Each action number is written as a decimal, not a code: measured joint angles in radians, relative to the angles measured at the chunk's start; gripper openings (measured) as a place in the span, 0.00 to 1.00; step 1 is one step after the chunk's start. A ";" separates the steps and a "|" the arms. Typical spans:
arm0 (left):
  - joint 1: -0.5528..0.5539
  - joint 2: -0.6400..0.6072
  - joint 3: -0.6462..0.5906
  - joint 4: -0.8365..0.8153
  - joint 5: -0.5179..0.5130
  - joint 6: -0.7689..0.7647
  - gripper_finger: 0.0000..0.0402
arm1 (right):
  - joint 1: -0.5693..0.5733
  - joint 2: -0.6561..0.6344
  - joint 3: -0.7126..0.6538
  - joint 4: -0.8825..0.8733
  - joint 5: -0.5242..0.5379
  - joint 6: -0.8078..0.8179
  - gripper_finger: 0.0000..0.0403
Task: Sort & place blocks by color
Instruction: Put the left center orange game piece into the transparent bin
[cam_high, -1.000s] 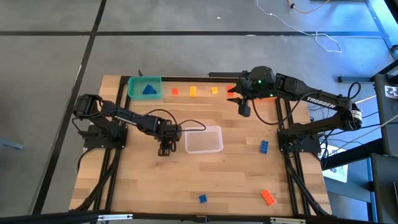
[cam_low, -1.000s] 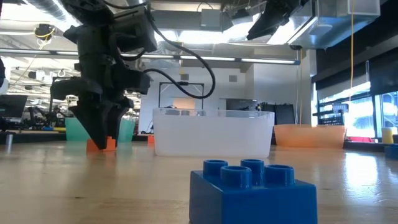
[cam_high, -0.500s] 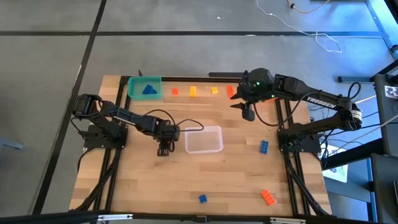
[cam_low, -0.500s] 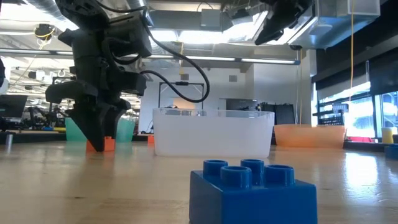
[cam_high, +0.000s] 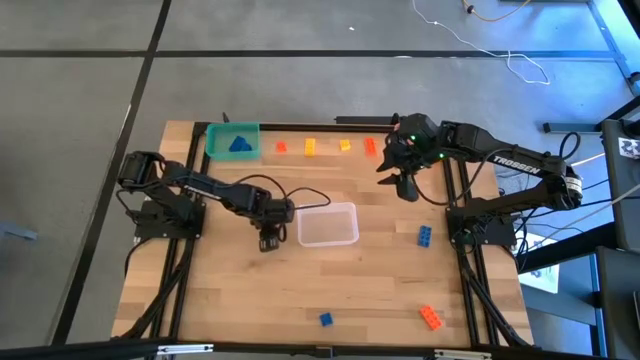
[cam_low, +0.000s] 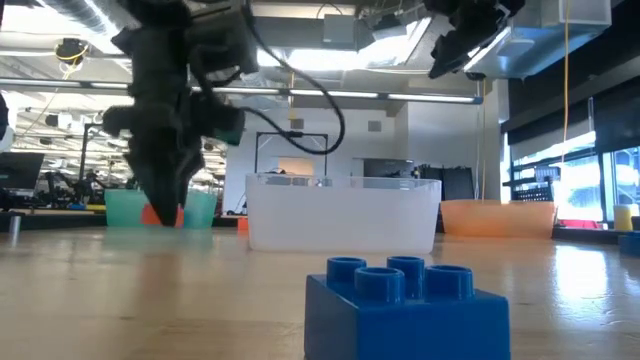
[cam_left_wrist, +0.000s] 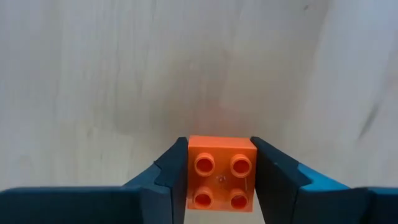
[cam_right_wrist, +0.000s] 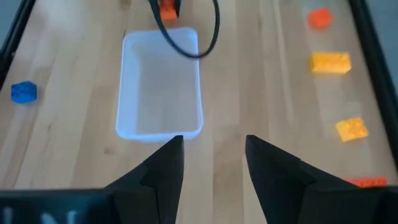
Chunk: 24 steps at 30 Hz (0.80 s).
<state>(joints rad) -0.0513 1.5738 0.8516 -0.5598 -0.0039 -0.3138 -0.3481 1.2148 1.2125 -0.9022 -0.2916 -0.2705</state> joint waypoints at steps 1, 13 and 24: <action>0.000 0.000 0.022 -0.031 -0.001 0.001 0.33 | 0.000 0.000 0.000 -0.017 0.000 -0.001 0.43; 0.007 -0.002 0.411 -0.225 -0.013 0.010 0.33 | 0.000 0.000 0.000 -0.132 -0.044 0.036 0.43; 0.007 0.045 0.480 -0.045 -0.051 0.010 0.33 | 0.000 0.000 0.000 -0.133 -0.043 0.057 0.43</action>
<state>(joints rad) -0.0441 1.6193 1.3315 -0.6046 -0.0544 -0.3042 -0.3481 1.2148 1.2125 -1.0355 -0.3351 -0.2140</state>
